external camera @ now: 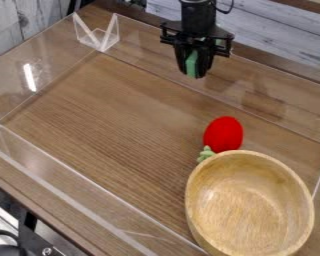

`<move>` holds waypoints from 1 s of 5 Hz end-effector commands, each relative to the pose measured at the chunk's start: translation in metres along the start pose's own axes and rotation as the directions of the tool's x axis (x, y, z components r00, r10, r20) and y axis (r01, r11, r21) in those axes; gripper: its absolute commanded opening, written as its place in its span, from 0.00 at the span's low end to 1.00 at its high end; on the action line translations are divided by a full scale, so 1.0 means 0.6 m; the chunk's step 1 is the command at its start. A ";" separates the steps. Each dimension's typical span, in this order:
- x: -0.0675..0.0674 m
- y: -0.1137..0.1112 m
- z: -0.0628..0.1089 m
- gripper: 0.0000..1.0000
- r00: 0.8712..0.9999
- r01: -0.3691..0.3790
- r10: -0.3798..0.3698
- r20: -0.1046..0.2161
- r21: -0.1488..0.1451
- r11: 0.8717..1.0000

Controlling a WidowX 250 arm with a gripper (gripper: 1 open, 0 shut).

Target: Put the green block in the brown bowl

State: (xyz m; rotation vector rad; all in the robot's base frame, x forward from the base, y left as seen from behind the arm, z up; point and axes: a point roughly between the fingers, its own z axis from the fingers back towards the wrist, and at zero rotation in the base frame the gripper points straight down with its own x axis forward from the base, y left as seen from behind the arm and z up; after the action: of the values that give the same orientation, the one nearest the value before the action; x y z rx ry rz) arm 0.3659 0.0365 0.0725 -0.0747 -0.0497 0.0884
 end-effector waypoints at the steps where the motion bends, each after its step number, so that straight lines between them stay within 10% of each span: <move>1: 0.018 0.000 0.056 0.00 0.994 0.070 -0.069 0.086 -0.012 0.997; 5: 0.019 0.014 0.077 0.00 0.991 0.091 -0.089 0.097 -0.021 0.996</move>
State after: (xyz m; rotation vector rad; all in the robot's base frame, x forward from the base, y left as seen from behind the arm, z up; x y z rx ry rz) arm 0.3651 0.0486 0.0816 -0.1144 -0.0443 0.0039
